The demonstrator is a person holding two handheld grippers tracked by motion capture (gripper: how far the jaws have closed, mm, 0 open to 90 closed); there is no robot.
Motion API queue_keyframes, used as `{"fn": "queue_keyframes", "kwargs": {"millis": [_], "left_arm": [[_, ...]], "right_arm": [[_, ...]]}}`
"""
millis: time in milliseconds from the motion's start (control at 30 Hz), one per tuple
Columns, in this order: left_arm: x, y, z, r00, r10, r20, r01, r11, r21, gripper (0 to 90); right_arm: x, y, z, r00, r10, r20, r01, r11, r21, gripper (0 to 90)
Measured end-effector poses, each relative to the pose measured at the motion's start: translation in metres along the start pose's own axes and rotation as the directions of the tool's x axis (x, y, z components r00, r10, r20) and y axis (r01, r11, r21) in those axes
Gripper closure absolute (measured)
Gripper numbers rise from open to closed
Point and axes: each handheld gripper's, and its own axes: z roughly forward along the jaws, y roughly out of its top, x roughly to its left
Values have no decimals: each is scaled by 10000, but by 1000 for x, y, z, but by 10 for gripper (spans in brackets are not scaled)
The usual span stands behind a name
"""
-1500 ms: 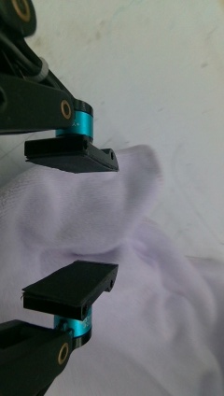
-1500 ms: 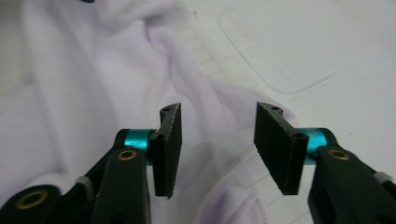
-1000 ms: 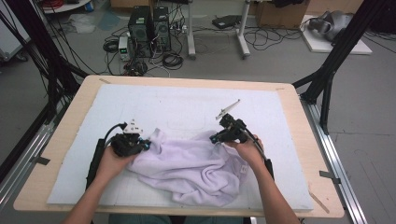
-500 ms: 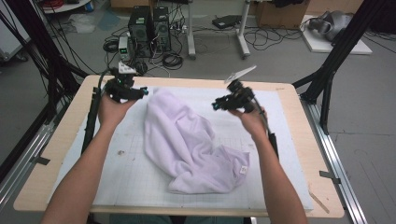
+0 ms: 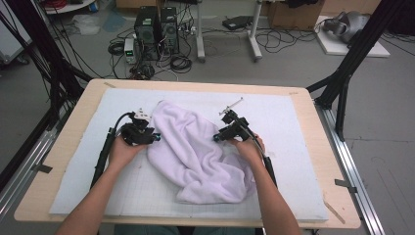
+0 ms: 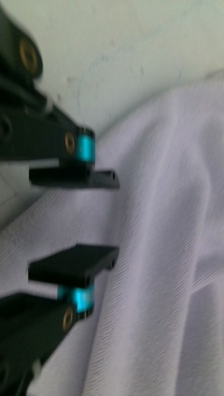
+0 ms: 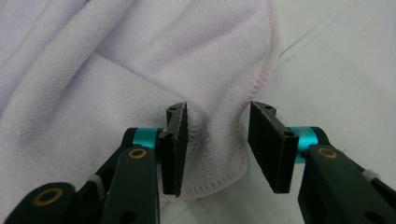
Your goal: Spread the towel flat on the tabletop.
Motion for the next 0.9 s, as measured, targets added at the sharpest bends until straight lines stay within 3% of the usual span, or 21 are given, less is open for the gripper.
{"fn": "queue_keyframes", "kwargs": {"millis": [33, 67, 233, 267, 300, 333, 367, 400, 433, 467, 500, 533, 567, 633, 667, 700, 733, 800, 833, 867, 900], "left_arm": [[-3, -1, 4, 9998, 174, 75, -176, 9995, 256, 735], [-4, -2, 5, 9994, 338, 61, -340, 9989, 327, 802], [-5, -2, 5, 9995, 320, 46, -321, 9993, 179, 865], [-4, -2, 5, 9995, 300, 38, -300, 9995, 138, 866], [-4, -1, 5, 9996, 236, -161, -235, 9997, 24, 861], [-3, 0, 3, 9993, 183, -316, -188, 9997, -142, 831], [-1, 1, -1, 9989, 76, -472, -95, 9991, -414, 756], [0, 3, -5, 9982, -218, -559, 175, 9970, -760, 698], [2, 4, -9, 9983, -374, -445, 324, 9936, -1084, 698], [2, 4, -13, 9983, -486, -335, 435, 9893, -1391, 691], [3, 4, -15, 9984, -470, -327, 415, 9874, -1530, 639], [3, 4, -17, 9986, -430, -315, 376, 9871, -1556, 639], [3, 4, -18, 9988, -400, -272, 355, 9879, -1507, 619], [2, 3, -21, 9994, -333, -64, 322, 9910, -1296, 564], [0, 2, -22, 9993, -374, 21, 374, 9907, -1309, 564], [-3, 1, -25, 9995, -309, 69, 315, 9903, -1353, 547], [-6, 1, -28, 9997, -212, 103, 225, 9890, -1459, 521], [-10, -2, -34, 9999, -25, 132, 47, 9866, -1632, 508], [-12, -2, -37, 9998, -19, 199, 51, 9867, -1623, 481], [-15, -4, -39, 9997, 25, 238, 16, 9854, -1701, 481], [-17, -6, -42, 9996, 55, 290, -2, 9842, -1772, 476]], "right_arm": [[1, -1, 0, 10000, -37, 62, 37, 9999, -124, 643], [1, -1, 0, 9990, -52, -445, 48, 10000, -87, 793], [5, 9, -4, 9945, -777, -707, 817, 9951, 554, 859], [5, 15, -10, 9932, -1109, -346, 1128, 9918, 605, 859], [-6, 34, -41, 9754, -1371, 1729, 1358, 9906, 192, 845], [-17, 42, -65, 9468, -629, 3157, 887, 9937, -682, 755], [-30, 47, -89, 9226, 391, 3837, 390, 9803, -1936, 613], [-40, 48, -107, 9236, 1163, 3654, -138, 9624, -2714, 593], [-40, 48, -107, 9236, 1163, 3654, -138, 9624, -2714, 593], [-48, 48, -117, 9354, 1341, 3273, -389, 9588, -2815, 545], [-49, 43, -123, 9397, 909, 3297, -69, 9689, -2475, 544], [-49, 43, -123, 9397, 909, 3297, -69, 9689, -2475, 537], [-46, 37, -120, 9487, 674, 3088, 84, 9713, -2378, 527], [-37, 15, -106, 9724, 306, 2311, 161, 9801, -1976, 495], [-37, 15, -106, 9724, 306, 2311, 161, 9801, -1976, 495], [-32, 7, -101, 9801, 286, 1963, 104, 9808, -1946, 487], [-21, -6, -93, 9912, 172, 1310, 63, 9842, -1771, 473], [-13, -12, -90, 9928, -43, 1200, 272, 9814, -1900, 477], [1, -22, -85, 9969, -334, 706, 461, 9816, -1855, 463], [1, -22, -85, 9969, -334, 706, 461, 9816, -1855, 463], [16, -30, -84, 9972, -637, 397, 705, 9766, -2032, 456]]}}
